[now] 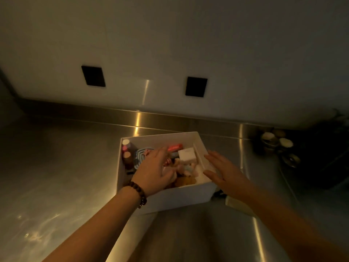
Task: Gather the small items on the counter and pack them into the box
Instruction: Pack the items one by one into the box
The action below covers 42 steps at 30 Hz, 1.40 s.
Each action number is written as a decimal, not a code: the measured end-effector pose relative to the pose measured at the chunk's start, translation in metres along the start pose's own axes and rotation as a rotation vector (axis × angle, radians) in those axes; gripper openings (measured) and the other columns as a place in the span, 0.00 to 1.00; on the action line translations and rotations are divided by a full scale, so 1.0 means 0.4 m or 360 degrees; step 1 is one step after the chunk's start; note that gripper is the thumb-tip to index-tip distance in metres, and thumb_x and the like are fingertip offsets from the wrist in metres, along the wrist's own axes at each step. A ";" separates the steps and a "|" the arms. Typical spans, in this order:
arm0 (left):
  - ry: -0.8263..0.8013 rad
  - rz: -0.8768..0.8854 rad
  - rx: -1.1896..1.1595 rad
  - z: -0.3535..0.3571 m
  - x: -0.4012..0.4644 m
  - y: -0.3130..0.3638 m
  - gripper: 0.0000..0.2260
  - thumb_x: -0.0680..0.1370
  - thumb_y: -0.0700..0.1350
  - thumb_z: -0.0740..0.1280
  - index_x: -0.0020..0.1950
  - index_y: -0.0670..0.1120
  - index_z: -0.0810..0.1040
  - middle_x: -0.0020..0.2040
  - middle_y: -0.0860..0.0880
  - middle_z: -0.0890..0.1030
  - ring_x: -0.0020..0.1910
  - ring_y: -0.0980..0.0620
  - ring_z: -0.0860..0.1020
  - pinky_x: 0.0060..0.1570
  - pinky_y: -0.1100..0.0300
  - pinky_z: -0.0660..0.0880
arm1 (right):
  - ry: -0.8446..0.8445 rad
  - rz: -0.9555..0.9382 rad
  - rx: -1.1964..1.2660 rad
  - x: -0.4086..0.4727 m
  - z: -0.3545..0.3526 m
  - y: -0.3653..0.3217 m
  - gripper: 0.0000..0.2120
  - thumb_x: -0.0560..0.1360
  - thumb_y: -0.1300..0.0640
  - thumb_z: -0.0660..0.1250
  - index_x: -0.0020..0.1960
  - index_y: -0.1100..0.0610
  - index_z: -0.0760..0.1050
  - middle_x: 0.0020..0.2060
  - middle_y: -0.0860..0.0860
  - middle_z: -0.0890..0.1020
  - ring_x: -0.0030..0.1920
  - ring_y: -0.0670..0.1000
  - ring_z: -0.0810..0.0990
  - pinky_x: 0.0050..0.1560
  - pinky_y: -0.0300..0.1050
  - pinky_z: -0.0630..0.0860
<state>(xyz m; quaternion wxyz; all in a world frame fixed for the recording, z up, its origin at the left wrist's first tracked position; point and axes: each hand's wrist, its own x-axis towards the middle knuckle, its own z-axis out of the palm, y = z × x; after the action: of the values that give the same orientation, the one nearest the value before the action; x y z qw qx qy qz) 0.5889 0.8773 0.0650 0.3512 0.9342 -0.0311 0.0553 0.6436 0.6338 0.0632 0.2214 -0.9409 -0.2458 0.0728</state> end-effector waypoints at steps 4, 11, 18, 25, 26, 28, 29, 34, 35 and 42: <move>-0.0023 0.0142 0.0067 0.107 0.036 0.110 0.30 0.77 0.54 0.63 0.76 0.51 0.55 0.75 0.50 0.61 0.73 0.52 0.60 0.72 0.56 0.59 | 0.0162 0.0074 0.0078 -0.066 -0.049 0.121 0.27 0.77 0.48 0.62 0.73 0.53 0.62 0.73 0.51 0.62 0.73 0.51 0.59 0.70 0.39 0.55; -0.0198 0.0178 0.0027 0.375 0.059 0.324 0.32 0.78 0.53 0.64 0.77 0.50 0.53 0.76 0.51 0.58 0.75 0.52 0.57 0.72 0.59 0.55 | 0.0213 0.0311 0.0030 -0.205 -0.098 0.434 0.25 0.77 0.49 0.64 0.71 0.54 0.65 0.72 0.54 0.65 0.72 0.52 0.63 0.71 0.45 0.59; -0.0344 -0.0154 0.0029 0.626 0.100 0.374 0.33 0.75 0.53 0.67 0.75 0.46 0.57 0.75 0.47 0.60 0.73 0.46 0.60 0.71 0.51 0.61 | -0.0089 0.0269 0.0037 -0.288 -0.012 0.594 0.35 0.73 0.45 0.67 0.74 0.54 0.58 0.75 0.55 0.58 0.74 0.54 0.57 0.72 0.43 0.55; -0.0351 -0.0394 0.0466 0.723 0.176 0.345 0.40 0.72 0.63 0.65 0.76 0.47 0.53 0.77 0.44 0.52 0.76 0.43 0.51 0.74 0.47 0.51 | -0.0296 0.0038 -0.0150 -0.300 0.091 0.615 0.31 0.78 0.46 0.60 0.76 0.54 0.54 0.76 0.53 0.54 0.76 0.54 0.50 0.74 0.47 0.47; -0.0379 -0.0440 0.0509 0.730 0.188 0.347 0.40 0.72 0.63 0.65 0.77 0.47 0.51 0.78 0.44 0.50 0.76 0.44 0.48 0.74 0.47 0.49 | -0.0255 0.0037 -0.0159 -0.302 0.093 0.614 0.26 0.78 0.48 0.58 0.74 0.54 0.60 0.75 0.54 0.60 0.75 0.54 0.56 0.74 0.47 0.52; -0.0410 -0.0481 0.0579 0.746 0.208 0.348 0.41 0.72 0.64 0.64 0.77 0.48 0.51 0.78 0.46 0.49 0.76 0.45 0.48 0.73 0.46 0.49 | -0.0136 0.0026 -0.0228 -0.297 0.106 0.627 0.19 0.75 0.50 0.55 0.61 0.51 0.77 0.63 0.52 0.78 0.64 0.53 0.75 0.64 0.46 0.70; -0.0420 -0.0479 0.0612 0.756 0.214 0.347 0.41 0.72 0.64 0.64 0.76 0.48 0.51 0.77 0.46 0.51 0.76 0.45 0.49 0.73 0.45 0.51 | -0.0129 0.0020 -0.0258 -0.294 0.107 0.631 0.19 0.73 0.49 0.54 0.54 0.48 0.81 0.55 0.49 0.83 0.56 0.51 0.81 0.56 0.44 0.76; -0.0363 -0.0504 0.0678 0.772 0.225 0.343 0.35 0.72 0.67 0.61 0.72 0.48 0.61 0.71 0.46 0.64 0.69 0.45 0.64 0.66 0.46 0.64 | -0.0118 0.0013 -0.0356 -0.303 0.097 0.636 0.19 0.70 0.50 0.54 0.50 0.46 0.82 0.50 0.45 0.84 0.51 0.48 0.83 0.51 0.42 0.78; -0.0358 -0.0498 0.0654 0.770 0.224 0.342 0.35 0.72 0.67 0.62 0.71 0.48 0.62 0.69 0.46 0.66 0.68 0.45 0.66 0.66 0.47 0.64 | -0.0098 0.0033 -0.0319 -0.305 0.094 0.638 0.18 0.70 0.51 0.54 0.50 0.46 0.81 0.51 0.46 0.84 0.52 0.48 0.83 0.51 0.44 0.78; -0.0161 -0.0419 0.0283 0.714 0.198 0.363 0.34 0.71 0.59 0.69 0.71 0.46 0.63 0.68 0.47 0.67 0.65 0.45 0.68 0.64 0.54 0.69 | 0.0096 0.0064 -0.0129 -0.311 0.095 0.652 0.18 0.70 0.51 0.56 0.54 0.51 0.78 0.48 0.49 0.81 0.48 0.51 0.79 0.50 0.34 0.68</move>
<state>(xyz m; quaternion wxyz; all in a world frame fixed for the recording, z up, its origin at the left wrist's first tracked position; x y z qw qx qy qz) 0.6765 0.5784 -0.0436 0.2694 0.9591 0.0789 -0.0358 0.6385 0.3831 -0.0850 0.1888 -0.9557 -0.2226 0.0387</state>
